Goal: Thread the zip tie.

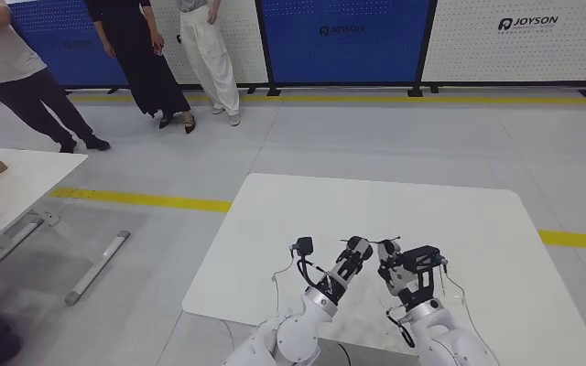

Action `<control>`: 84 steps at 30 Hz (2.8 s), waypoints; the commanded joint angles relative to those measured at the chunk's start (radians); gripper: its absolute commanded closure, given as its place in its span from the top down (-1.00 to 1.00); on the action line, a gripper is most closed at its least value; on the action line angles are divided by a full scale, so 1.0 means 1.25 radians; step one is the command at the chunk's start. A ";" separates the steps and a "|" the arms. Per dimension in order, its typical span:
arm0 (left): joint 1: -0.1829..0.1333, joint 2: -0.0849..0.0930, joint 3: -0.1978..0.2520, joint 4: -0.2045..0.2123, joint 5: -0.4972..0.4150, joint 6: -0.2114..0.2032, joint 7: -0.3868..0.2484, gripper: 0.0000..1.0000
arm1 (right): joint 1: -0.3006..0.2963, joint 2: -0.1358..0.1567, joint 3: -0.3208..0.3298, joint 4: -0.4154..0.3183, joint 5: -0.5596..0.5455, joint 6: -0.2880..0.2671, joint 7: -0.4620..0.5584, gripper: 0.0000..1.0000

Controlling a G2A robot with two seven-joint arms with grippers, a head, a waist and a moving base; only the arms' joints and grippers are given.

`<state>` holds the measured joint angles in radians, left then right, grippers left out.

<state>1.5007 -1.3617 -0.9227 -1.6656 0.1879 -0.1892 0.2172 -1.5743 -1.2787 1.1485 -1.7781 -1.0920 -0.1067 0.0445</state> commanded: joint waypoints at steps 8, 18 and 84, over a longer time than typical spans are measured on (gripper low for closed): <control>0.007 0.000 -0.007 -0.013 -0.004 0.000 -0.003 -1.00 | 0.004 0.000 0.004 0.009 0.010 -0.002 0.024 -0.70; 0.003 -0.002 -0.008 -0.015 -0.016 0.015 -0.013 -1.00 | 0.007 0.001 0.010 0.004 0.016 -0.011 0.045 -0.54; 0.022 -0.003 -0.022 -0.058 -0.025 -0.049 -0.040 -1.00 | 0.029 0.005 -0.005 0.035 -0.053 -0.040 0.060 -1.00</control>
<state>1.5267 -1.3664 -0.9492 -1.7367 0.1565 -0.2492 0.1679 -1.5374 -1.2722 1.1439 -1.7369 -1.1478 -0.1581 0.1253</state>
